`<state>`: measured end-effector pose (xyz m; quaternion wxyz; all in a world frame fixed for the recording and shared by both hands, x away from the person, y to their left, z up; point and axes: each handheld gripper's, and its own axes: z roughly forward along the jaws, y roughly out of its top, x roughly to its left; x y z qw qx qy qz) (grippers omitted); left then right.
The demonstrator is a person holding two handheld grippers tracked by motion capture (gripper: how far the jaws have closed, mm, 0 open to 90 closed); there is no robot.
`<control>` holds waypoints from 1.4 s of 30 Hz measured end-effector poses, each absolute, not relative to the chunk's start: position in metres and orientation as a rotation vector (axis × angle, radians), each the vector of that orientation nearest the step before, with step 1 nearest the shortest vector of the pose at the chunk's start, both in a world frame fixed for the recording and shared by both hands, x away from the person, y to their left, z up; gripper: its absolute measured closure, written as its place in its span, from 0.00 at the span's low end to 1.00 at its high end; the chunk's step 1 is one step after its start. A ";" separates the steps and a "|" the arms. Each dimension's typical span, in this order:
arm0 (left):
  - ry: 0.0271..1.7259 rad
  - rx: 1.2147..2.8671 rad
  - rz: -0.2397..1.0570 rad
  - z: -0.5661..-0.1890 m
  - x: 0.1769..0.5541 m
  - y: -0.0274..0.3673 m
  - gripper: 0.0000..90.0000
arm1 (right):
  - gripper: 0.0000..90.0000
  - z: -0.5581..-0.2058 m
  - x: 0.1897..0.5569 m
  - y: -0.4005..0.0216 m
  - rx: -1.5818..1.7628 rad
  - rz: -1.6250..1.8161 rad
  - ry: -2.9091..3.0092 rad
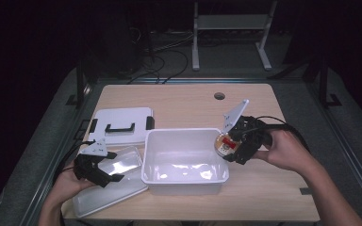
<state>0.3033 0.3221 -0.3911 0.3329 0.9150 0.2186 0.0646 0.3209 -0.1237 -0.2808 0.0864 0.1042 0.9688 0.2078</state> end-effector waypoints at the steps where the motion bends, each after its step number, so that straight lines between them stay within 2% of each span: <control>1: 0.571 2.389 0.168 -0.391 0.303 0.322 0.13 | 0.22 -0.281 0.321 -0.122 0.310 0.619 2.889; 25: 0.585 2.365 0.170 -0.390 0.305 0.326 0.13 | 0.22 -0.300 0.333 -0.086 0.256 0.590 2.933; 42: 0.576 2.352 0.182 -0.387 0.306 0.329 0.13 | 0.22 -0.333 0.341 -0.063 0.257 0.466 2.989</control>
